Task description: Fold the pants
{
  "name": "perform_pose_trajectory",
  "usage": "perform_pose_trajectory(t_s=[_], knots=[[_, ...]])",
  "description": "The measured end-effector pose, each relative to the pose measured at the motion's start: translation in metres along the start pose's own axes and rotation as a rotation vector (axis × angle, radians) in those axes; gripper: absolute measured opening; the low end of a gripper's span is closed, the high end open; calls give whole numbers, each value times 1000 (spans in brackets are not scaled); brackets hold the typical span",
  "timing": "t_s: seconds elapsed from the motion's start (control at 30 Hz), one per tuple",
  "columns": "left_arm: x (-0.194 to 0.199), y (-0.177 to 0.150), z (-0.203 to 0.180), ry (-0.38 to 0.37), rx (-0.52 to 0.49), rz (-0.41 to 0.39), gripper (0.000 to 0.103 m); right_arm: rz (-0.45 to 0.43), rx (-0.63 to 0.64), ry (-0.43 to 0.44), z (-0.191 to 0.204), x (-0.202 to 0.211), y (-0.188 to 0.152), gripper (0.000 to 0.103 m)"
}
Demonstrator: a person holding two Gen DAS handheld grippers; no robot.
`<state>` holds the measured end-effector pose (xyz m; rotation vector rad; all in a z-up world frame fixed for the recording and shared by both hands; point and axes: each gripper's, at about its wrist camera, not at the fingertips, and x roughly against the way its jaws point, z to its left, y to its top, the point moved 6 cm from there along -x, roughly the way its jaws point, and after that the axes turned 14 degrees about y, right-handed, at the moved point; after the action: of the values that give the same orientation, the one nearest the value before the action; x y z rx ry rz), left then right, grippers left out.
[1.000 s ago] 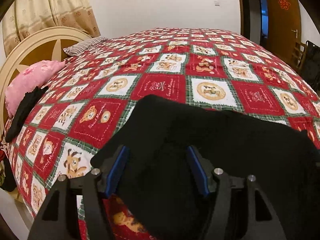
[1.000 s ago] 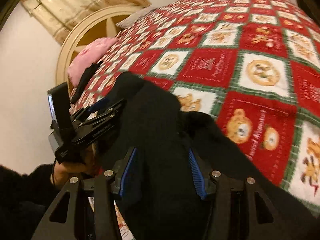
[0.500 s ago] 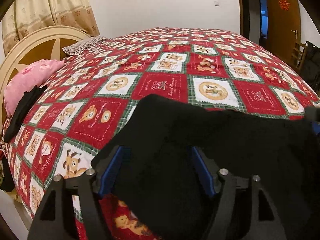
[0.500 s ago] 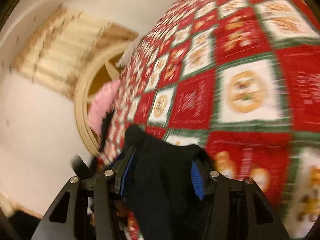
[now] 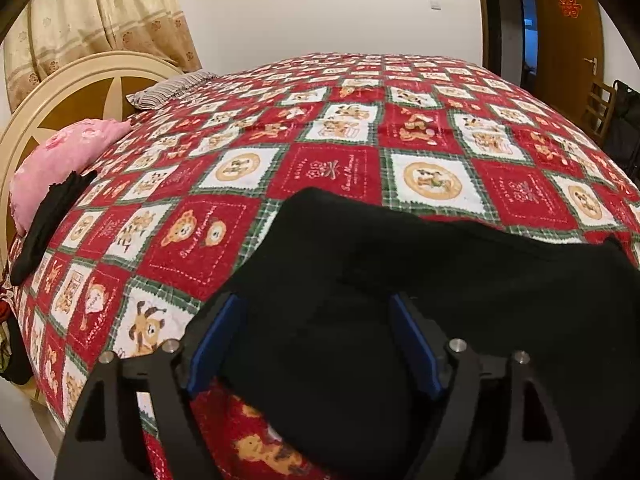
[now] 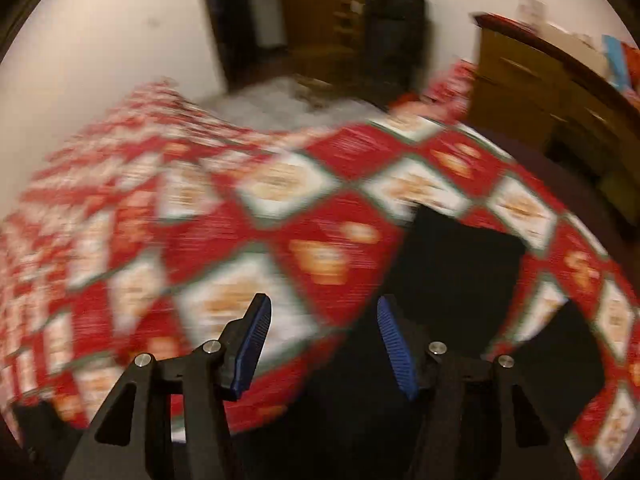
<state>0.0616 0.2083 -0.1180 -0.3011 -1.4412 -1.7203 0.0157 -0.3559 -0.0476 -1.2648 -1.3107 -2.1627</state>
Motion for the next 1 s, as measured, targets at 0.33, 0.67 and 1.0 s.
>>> perform_pose_trajectory(t_s=[0.33, 0.67, 1.0], knots=[[-2, 0, 5, 11, 7, 13, 87, 66, -64, -75, -42, -30, -1, 60], [-3, 1, 5, 12, 9, 19, 89, -44, -203, 260, -86, 14, -19, 5], [-3, 1, 5, 13, 9, 19, 89, -299, -454, 411, -175, 105, -95, 5]])
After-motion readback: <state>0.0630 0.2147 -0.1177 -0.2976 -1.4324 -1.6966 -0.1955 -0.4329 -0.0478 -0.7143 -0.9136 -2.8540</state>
